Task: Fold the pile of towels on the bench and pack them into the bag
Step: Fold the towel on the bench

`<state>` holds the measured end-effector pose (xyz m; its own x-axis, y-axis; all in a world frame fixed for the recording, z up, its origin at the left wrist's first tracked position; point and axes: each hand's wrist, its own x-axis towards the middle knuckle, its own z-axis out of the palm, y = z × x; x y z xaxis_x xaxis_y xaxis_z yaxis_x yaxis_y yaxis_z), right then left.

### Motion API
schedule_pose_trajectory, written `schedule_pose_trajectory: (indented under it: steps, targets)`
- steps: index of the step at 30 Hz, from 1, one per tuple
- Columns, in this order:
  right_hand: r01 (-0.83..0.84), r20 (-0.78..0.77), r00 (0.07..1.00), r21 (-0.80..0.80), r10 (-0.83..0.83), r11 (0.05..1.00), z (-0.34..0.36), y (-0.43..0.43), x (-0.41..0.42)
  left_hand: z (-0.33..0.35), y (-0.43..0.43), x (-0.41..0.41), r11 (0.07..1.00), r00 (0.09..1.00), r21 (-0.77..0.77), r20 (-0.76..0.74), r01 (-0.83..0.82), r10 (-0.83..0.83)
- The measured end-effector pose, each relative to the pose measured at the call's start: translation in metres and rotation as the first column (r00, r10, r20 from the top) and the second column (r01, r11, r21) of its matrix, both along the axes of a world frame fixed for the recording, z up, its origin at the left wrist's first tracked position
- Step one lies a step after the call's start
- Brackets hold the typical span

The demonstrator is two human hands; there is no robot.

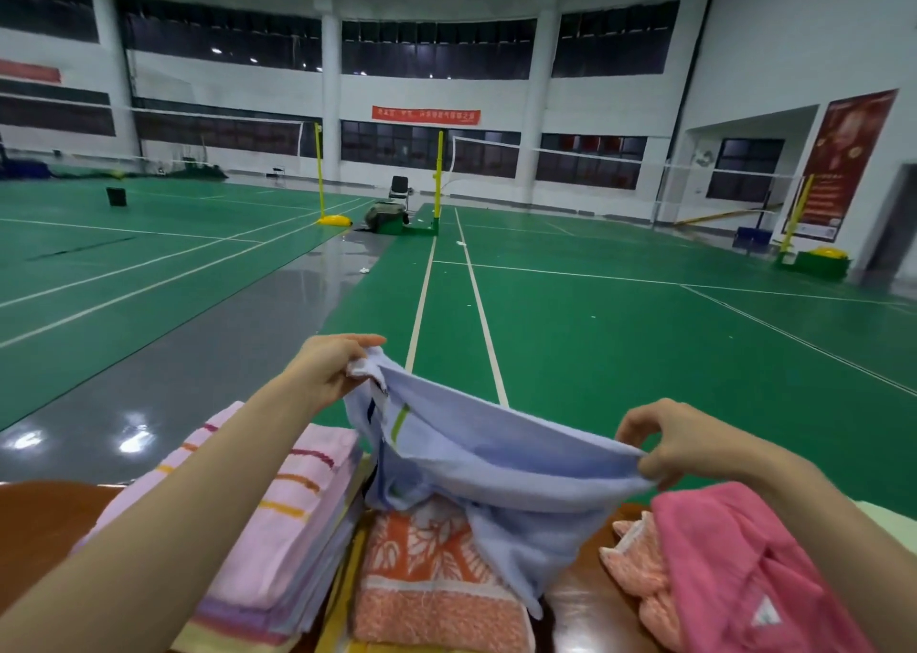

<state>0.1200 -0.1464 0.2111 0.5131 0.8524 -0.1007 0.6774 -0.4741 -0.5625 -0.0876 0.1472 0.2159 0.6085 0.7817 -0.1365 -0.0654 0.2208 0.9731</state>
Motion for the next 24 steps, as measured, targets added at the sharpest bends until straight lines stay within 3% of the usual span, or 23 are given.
schedule_pose_trajectory:
  steps: [2, 4, 7, 10, 14, 19, 24]
  targets:
    - [-0.084, -0.082, 0.993, 0.023, 0.086, 0.996, 0.006, -0.004, -0.001, -0.001, 0.006, -0.003, 0.987, 0.990, 0.127, -0.114, 0.095, -0.080]
    - [-0.191, -0.109, 0.972, 0.144, 0.208, 0.971, 0.013, -0.007, -0.006, 0.003, 0.012, -0.008, 0.963, 0.968, 0.202, -0.210, 0.178, -0.135]
    - [-0.351, 0.009, 0.934, 0.185, 0.356, 0.918, 0.024, -0.008, -0.013, 0.010, 0.021, -0.013, 0.936, 0.939, 0.268, -0.316, 0.228, -0.138]
    - [-0.336, 0.181, 0.923, -0.054, 0.340, 0.940, 0.033, 0.001, -0.018, 0.013, 0.025, -0.016, 0.912, 0.917, 0.339, -0.388, 0.231, -0.088]
    - [-0.269, 0.326, 0.864, -0.346, 0.384, 0.899, 0.037, 0.007, -0.021, 0.019, 0.019, -0.013, 0.847, 0.880, 0.451, -0.473, 0.281, -0.040]
    - [-0.216, 0.335, 0.878, -0.357, 0.341, 0.909, 0.041, 0.000, -0.023, 0.025, 0.022, -0.011, 0.799, 0.917, 0.573, -0.391, 0.181, 0.073]
    - [-0.204, 0.298, 0.924, -0.143, 0.239, 0.968, 0.049, -0.021, -0.011, 0.034, 0.024, -0.019, 0.926, 0.970, 0.331, -0.216, 0.179, -0.110]
